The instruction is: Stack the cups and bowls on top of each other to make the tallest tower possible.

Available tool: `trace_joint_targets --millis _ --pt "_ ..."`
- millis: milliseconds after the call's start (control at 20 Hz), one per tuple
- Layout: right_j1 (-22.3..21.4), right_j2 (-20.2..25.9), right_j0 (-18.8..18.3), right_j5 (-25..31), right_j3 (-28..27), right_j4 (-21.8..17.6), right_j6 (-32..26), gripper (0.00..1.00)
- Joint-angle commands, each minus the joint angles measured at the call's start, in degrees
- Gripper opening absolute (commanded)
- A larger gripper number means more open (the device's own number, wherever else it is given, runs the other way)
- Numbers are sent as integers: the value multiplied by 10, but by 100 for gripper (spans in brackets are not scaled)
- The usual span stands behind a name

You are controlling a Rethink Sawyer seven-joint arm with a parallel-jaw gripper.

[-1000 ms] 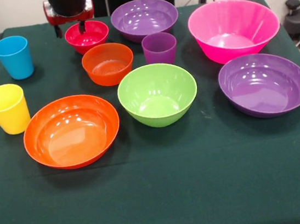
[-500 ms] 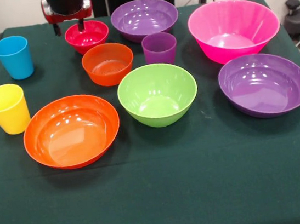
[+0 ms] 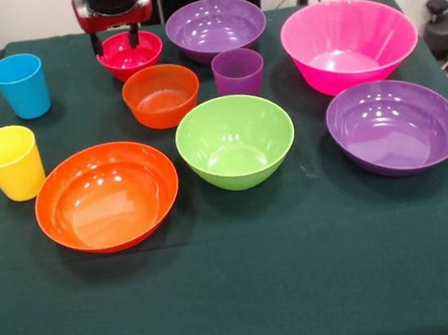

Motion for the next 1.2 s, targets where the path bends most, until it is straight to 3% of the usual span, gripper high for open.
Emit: trace_joint_targets --millis 50,550,850,1200 --pt "-14 79 -1 -52 39 -3 -102 100" --pt "35 85 -4 -30 -21 -10 -86 100" --pt "58 101 -3 -57 -52 -17 -83 100" --pt "64 112 -2 -37 -88 -21 -93 100"
